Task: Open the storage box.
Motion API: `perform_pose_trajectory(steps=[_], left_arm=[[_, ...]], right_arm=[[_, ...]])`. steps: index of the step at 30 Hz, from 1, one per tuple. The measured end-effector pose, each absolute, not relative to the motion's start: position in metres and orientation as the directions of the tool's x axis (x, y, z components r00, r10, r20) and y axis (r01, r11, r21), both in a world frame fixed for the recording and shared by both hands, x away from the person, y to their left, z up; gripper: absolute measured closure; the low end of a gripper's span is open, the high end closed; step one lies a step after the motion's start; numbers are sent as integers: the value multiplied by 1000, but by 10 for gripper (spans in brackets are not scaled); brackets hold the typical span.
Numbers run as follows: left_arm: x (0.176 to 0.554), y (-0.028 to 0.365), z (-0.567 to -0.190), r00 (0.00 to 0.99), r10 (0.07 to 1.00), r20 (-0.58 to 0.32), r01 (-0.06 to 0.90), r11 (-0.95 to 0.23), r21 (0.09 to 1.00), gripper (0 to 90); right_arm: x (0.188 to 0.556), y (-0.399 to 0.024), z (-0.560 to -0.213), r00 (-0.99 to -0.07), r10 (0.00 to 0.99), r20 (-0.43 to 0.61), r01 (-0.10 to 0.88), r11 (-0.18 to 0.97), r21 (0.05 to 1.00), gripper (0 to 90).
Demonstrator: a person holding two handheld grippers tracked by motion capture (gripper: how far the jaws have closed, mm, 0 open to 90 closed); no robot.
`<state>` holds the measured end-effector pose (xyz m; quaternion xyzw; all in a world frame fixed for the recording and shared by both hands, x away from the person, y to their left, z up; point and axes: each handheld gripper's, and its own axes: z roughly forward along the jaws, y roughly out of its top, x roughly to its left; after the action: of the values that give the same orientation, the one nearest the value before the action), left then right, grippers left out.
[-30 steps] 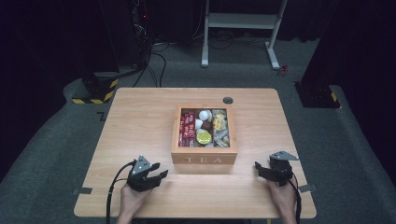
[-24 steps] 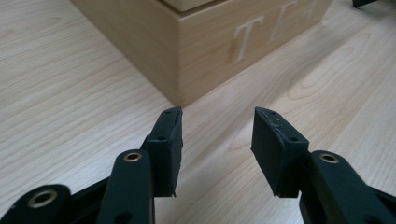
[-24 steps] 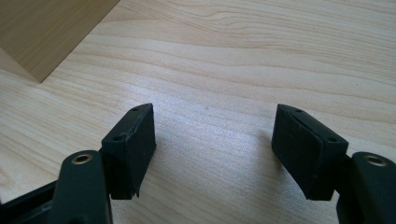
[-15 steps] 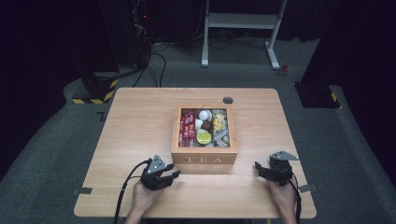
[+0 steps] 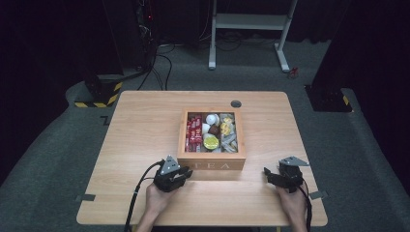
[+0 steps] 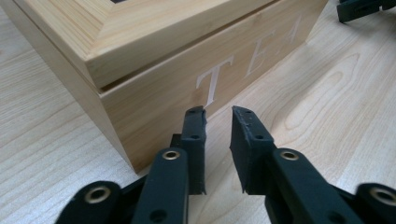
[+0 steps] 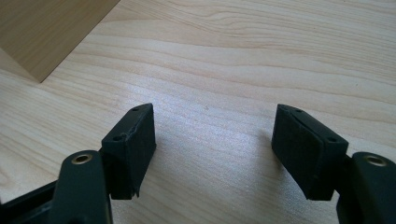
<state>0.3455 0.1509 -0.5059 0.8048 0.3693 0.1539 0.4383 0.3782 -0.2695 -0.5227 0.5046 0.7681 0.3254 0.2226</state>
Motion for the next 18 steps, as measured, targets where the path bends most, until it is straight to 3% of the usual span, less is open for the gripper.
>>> perform_pose_trajectory(steps=[18], left_arm=[[355, 143, -494, 656, 751, -70, 449, -315, 836, 900]], right_arm=[[378, -269, -523, -392, 920, -14, 630, 279, 725, 303]])
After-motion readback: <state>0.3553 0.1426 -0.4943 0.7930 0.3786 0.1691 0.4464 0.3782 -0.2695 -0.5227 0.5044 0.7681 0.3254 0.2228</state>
